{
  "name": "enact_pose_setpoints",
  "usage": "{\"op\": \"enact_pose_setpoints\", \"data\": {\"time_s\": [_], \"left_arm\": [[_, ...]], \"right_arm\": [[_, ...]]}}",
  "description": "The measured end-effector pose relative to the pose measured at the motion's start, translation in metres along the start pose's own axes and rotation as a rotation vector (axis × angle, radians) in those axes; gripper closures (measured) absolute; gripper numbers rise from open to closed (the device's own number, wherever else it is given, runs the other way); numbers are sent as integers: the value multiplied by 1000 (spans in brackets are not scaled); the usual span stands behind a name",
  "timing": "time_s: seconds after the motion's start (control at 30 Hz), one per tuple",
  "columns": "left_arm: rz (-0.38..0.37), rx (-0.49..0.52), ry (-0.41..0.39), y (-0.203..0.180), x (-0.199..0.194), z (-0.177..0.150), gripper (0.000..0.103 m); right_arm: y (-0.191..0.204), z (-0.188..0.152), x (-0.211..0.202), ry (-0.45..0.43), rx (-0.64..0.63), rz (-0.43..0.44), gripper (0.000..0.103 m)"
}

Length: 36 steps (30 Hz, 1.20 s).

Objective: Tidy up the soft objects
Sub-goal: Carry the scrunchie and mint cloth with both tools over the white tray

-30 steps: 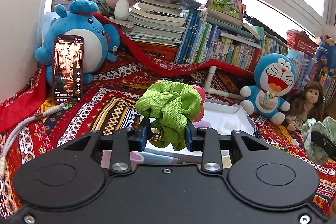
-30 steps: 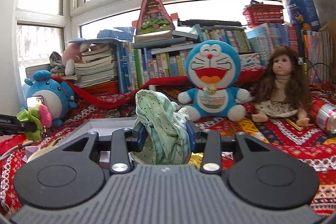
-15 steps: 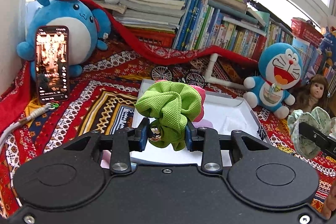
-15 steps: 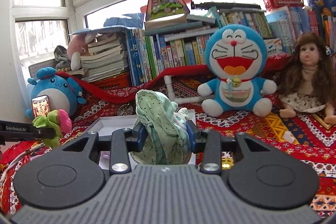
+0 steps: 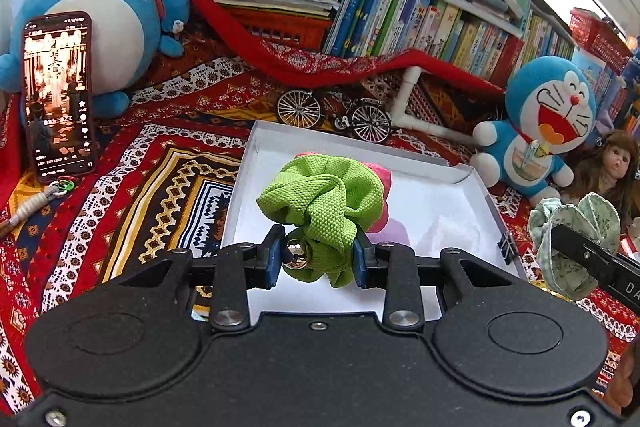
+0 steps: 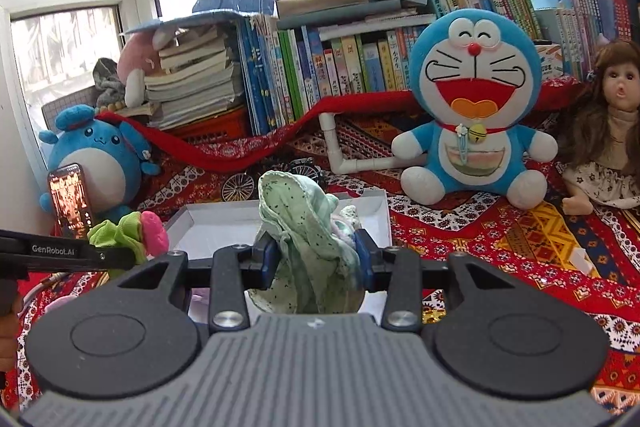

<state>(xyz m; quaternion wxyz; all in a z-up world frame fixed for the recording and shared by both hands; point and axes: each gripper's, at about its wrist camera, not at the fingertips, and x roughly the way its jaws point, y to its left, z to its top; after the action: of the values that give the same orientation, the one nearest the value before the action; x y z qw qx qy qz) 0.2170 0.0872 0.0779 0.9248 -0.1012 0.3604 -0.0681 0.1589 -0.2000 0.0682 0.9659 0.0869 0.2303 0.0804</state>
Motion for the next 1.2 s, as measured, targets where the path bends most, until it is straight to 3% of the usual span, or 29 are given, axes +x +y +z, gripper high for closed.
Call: {"op": "enact_pose_setpoints", "data": {"time_s": [1.2], "left_arm": [[9,3,125,-3,59,11,71]], "right_arm": [[4,0,72,231,37,-10,57]]}}
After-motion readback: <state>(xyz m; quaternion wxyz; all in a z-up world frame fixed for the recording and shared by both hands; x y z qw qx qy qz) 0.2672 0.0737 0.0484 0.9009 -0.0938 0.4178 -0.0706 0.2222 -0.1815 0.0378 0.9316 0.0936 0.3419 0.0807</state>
